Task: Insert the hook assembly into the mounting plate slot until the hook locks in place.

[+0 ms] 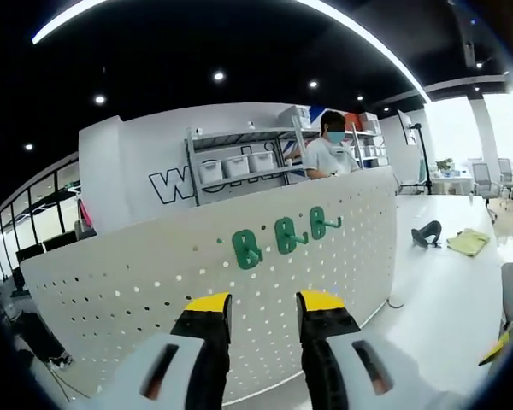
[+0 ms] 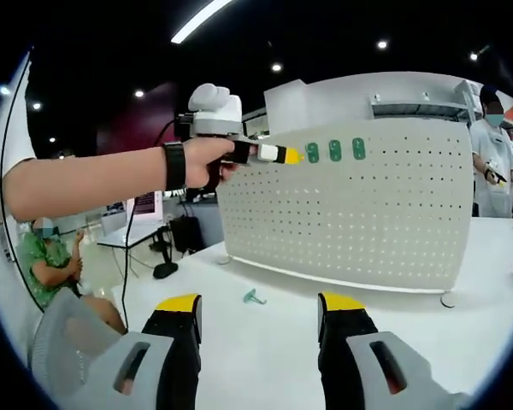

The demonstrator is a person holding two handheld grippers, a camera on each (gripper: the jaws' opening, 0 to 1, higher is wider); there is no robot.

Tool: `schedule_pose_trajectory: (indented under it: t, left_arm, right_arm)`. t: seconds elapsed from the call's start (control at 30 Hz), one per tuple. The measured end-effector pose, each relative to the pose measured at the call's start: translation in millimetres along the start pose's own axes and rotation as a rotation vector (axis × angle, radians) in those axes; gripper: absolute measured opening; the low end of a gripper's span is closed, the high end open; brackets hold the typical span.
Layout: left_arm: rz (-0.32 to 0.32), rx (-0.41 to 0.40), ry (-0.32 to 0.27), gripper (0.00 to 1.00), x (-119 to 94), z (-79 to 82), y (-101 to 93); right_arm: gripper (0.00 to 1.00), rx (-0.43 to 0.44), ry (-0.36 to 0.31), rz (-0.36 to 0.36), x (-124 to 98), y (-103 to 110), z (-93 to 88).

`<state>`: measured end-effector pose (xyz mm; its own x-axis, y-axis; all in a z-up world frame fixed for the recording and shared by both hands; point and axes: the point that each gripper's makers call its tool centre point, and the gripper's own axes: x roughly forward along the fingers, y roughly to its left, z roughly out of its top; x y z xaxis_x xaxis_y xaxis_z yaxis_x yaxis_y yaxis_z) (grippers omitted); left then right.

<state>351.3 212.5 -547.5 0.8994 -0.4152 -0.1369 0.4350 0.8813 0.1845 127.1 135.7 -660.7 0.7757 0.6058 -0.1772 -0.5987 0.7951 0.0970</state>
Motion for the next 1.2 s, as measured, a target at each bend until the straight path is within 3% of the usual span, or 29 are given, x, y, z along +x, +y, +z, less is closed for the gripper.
schedule_pose_trajectory:
  t: [0.47, 0.97, 1.2]
  left_arm:
    - [-0.026, -0.035, 0.059, 0.31, -27.4, -37.5, 3.6]
    - [-0.043, -0.06, 0.135, 0.31, -56.0, -87.2, 10.2]
    - [-0.062, -0.071, 0.19, 0.31, -68.2, -118.8, 18.5]
  right_arm:
    - [0.55, 0.008, 0.002, 0.014, 11.5, 23.7, -1.7]
    - [0.54, 0.012, 0.007, 0.026, 27.5, 33.9, -2.1]
    - [0.54, -0.004, 0.013, 0.044, 37.7, 47.1, 1.9]
